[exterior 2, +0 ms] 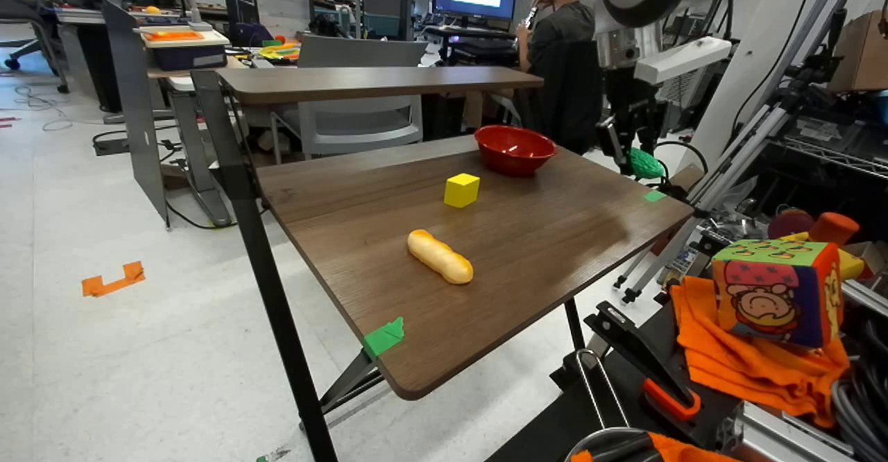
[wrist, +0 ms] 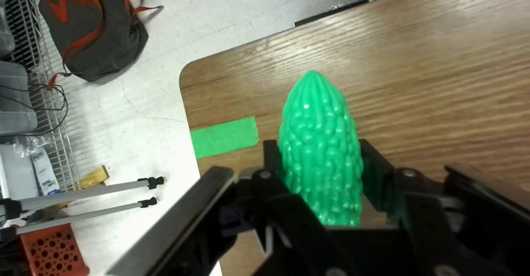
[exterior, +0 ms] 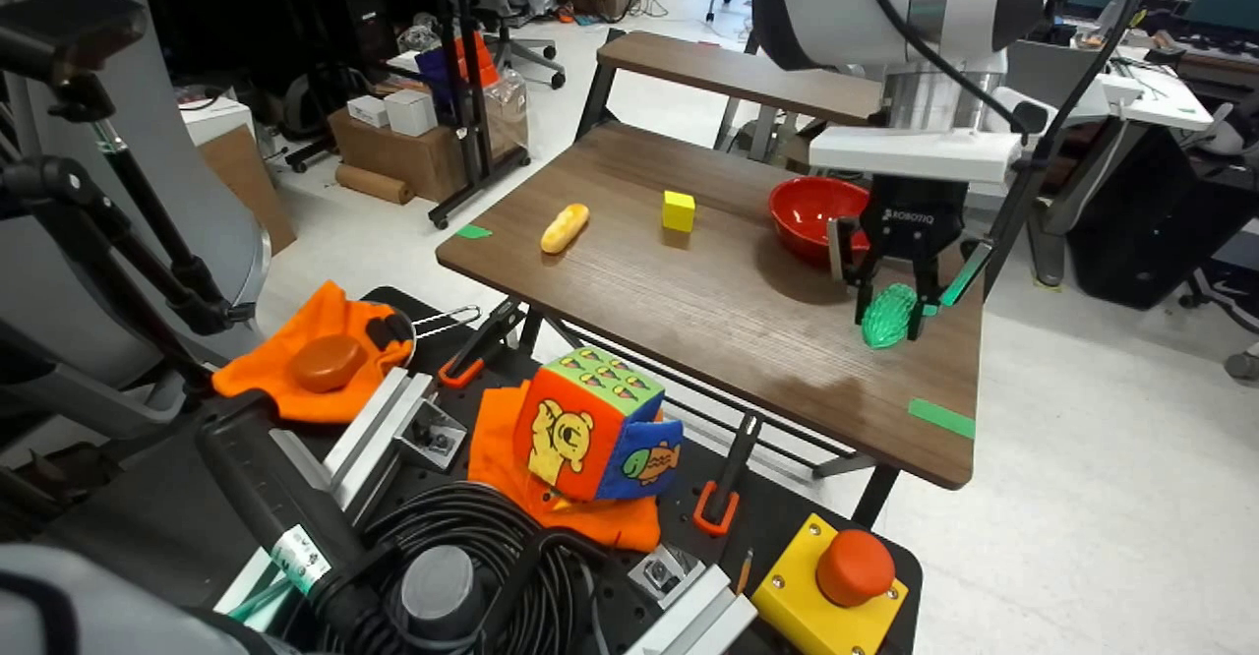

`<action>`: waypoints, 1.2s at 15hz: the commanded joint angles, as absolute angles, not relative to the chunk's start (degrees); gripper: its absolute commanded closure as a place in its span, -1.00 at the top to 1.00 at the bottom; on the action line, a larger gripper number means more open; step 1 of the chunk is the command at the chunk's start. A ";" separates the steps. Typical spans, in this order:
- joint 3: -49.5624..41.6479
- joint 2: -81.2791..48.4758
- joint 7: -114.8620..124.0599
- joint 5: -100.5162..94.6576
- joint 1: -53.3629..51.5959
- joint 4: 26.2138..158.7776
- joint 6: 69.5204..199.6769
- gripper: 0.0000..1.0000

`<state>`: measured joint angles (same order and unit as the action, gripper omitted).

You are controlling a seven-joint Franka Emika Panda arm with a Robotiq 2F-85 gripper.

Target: Remove the green object out of the orange bowl

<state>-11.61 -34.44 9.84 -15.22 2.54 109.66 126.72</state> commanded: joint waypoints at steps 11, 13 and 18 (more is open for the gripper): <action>-12.40 -34.99 8.90 -18.53 2.34 116.61 136.55 0.89; -12.35 -33.22 7.88 -18.59 2.56 117.78 135.66 1.00; -11.34 -30.13 6.49 -16.44 3.25 119.00 135.26 1.00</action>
